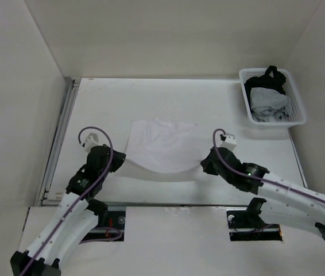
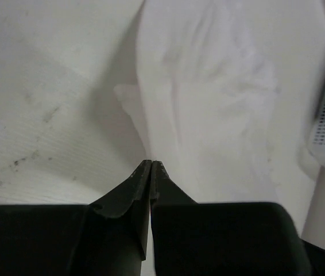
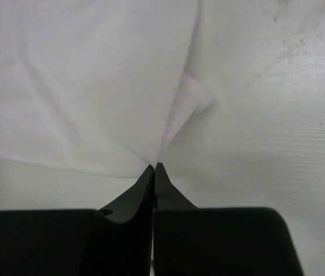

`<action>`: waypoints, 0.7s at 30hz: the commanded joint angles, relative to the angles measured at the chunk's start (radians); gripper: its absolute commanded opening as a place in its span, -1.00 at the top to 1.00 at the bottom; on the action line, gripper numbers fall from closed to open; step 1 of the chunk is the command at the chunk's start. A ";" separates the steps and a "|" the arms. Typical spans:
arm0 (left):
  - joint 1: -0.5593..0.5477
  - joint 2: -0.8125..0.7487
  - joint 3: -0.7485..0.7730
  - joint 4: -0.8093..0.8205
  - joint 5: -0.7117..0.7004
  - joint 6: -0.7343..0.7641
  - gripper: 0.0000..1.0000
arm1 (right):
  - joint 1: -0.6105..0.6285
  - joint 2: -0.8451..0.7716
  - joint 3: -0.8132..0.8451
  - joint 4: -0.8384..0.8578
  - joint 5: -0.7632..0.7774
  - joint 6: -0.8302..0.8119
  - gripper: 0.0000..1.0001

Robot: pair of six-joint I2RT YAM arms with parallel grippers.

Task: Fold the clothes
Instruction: Fold the tank top

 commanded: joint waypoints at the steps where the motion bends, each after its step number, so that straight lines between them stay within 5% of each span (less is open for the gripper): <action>1: -0.011 -0.083 0.196 -0.079 -0.073 0.063 1.00 | 0.054 -0.127 0.183 -0.182 0.153 -0.074 1.00; 12: -0.013 -0.106 0.710 -0.142 -0.179 0.263 1.00 | 0.322 -0.186 0.682 -0.373 0.419 -0.276 1.00; 21: 0.002 -0.142 0.757 -0.252 -0.139 0.225 1.00 | 0.573 -0.160 0.846 -0.434 0.481 -0.258 1.00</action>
